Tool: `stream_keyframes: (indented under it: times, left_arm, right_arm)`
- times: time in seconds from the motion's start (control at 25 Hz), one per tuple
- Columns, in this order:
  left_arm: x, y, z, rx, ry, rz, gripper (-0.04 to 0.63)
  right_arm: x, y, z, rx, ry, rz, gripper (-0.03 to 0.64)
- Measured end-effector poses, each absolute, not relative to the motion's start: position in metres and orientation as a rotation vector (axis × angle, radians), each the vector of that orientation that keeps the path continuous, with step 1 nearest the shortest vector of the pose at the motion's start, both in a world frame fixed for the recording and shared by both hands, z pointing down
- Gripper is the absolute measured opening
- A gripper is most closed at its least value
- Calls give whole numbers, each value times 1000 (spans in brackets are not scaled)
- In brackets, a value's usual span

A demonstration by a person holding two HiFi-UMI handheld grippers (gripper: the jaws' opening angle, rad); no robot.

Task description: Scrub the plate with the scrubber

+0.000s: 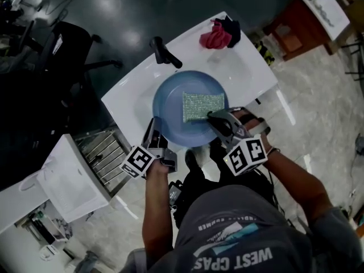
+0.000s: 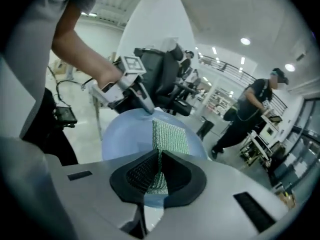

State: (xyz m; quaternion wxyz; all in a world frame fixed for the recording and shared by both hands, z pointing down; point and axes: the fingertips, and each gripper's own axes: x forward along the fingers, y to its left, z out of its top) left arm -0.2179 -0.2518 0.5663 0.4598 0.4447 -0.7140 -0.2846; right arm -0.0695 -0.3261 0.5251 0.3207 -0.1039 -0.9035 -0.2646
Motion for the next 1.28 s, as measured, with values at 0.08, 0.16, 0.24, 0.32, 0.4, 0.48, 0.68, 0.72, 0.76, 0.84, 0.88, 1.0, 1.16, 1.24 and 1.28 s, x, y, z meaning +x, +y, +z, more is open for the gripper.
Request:
stream_keyframes:
  times: [0.08, 0.16, 0.24, 0.32, 0.4, 0.48, 0.68, 0.72, 0.76, 0.84, 0.88, 1.0, 1.16, 1.24, 1.28]
  left_arm:
    - [-215, -253, 566, 1108, -1754, -690, 37]
    - [-209, -254, 568, 1122, -1742, -672, 37]
    - [-199, -256, 573, 1136, -1722, -650, 37]
    - [-191, -258, 576, 1145, -1703, -641, 38]
    - [-185, -259, 577, 1147, -1689, -643, 38]
    - [-183, -261, 579, 1144, -1684, -650, 38]
    - [-190, -265, 579, 1143, -1694, -646, 38]
    - [-191, -267, 578, 1146, -1697, -641, 40]
    - [-192, -268, 578, 1148, -1699, -637, 41]
    - [-192, -271, 578, 1149, -1697, -636, 41]
    - [-192, -272, 579, 1149, -1693, -638, 41]
    - [-187, -275, 583, 1152, -1674, -636, 41]
    - [-178, -279, 586, 1163, -1644, -630, 43]
    - [-175, -279, 587, 1163, -1635, -636, 43]
    - [-175, -279, 587, 1161, -1631, -641, 43]
  right_arm:
    - [-66, -302, 542, -394, -2288, -726, 48]
    - [-66, -288, 555, -465, -2227, -748, 49]
    - [-72, -285, 563, -483, -2203, -767, 49]
    - [-84, -293, 564, -460, -2192, -784, 51]
    - [-94, -307, 563, -420, -2173, -793, 51]
    - [-98, -324, 564, -391, -2151, -789, 51]
    - [-70, -347, 571, -378, -2084, -770, 51]
    - [-61, -346, 572, -384, -2073, -758, 51]
    - [-52, -342, 573, -394, -2065, -745, 51]
    - [-37, -329, 573, -424, -2061, -716, 51]
    - [-31, -319, 573, -444, -2065, -702, 51]
    - [-26, -289, 577, -512, -2094, -673, 51]
    - [-45, -275, 579, -535, -2135, -664, 51]
    - [-60, -286, 579, -505, -2150, -674, 51]
    - [-68, -295, 579, -484, -2153, -679, 51]
